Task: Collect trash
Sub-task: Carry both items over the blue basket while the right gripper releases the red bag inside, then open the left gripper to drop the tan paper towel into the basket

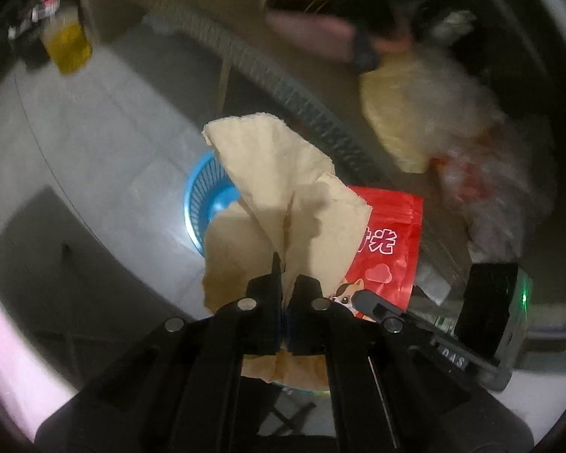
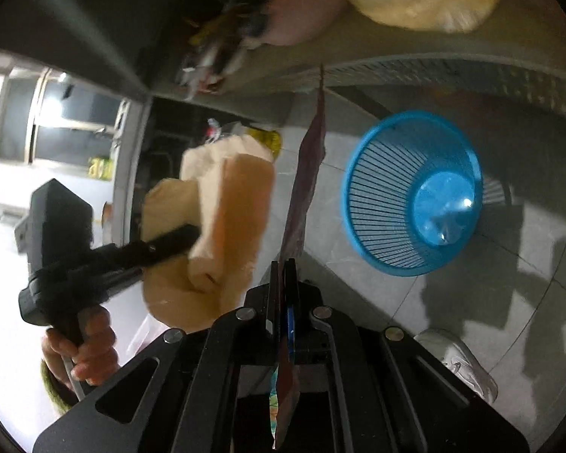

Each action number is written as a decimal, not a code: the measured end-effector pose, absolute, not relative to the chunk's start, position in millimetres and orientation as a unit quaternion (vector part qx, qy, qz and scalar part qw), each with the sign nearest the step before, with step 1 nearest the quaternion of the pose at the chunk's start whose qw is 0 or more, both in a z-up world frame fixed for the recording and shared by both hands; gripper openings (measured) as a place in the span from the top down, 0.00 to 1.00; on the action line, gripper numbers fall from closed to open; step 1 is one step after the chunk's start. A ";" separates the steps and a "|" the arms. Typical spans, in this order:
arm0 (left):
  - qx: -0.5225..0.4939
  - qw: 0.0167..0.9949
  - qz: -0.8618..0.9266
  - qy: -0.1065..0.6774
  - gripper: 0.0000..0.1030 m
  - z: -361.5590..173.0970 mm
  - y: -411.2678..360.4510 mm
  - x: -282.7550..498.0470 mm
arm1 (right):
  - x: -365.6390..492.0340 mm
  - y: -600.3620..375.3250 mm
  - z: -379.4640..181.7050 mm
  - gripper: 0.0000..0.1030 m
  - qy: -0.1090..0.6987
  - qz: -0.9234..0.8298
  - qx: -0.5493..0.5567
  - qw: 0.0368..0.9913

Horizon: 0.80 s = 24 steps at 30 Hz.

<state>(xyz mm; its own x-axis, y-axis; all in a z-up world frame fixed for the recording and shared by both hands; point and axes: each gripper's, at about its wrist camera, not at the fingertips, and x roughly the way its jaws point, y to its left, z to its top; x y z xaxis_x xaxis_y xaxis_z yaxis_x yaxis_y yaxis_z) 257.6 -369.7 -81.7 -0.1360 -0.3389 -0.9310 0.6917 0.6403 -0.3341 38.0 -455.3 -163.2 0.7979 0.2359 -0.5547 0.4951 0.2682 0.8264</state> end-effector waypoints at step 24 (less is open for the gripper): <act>0.128 0.625 -0.323 0.699 0.75 -208.8 -434.3 296.1 | 61.9 -460.0 -229.8 0.56 0.418 -0.265 0.405 0.769</act>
<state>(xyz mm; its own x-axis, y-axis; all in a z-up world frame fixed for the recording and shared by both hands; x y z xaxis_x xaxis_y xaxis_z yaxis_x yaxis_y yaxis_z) 296.1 -434.3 -208.8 -0.1866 -0.2250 -0.9563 0.5818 0.7590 -0.2922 61.9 -460.0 -229.8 0.5100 -0.0696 -0.8574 0.7461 0.5319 0.4006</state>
